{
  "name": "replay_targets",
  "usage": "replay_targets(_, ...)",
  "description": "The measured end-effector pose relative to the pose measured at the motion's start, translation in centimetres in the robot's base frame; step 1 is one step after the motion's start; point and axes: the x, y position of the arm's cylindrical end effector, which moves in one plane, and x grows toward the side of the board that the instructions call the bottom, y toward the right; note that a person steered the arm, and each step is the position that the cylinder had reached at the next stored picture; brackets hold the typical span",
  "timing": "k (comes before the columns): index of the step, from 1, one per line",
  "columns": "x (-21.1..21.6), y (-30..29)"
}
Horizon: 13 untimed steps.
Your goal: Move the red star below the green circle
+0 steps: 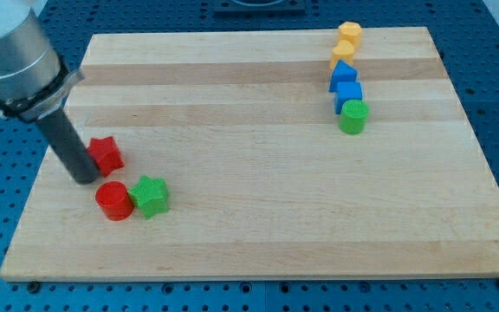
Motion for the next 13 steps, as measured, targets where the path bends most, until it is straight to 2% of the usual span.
replay_targets(3,-6.3,2.3)
replay_targets(4,-7.4,5.6)
replay_targets(5,-9.7,4.0)
replay_targets(7,-8.8,21.6)
replay_targets(8,-7.3,23.0)
replay_targets(9,-9.4,16.4)
replay_targets(10,-7.3,13.4)
replay_targets(12,-5.3,23.5)
replay_targets(13,-5.5,19.4)
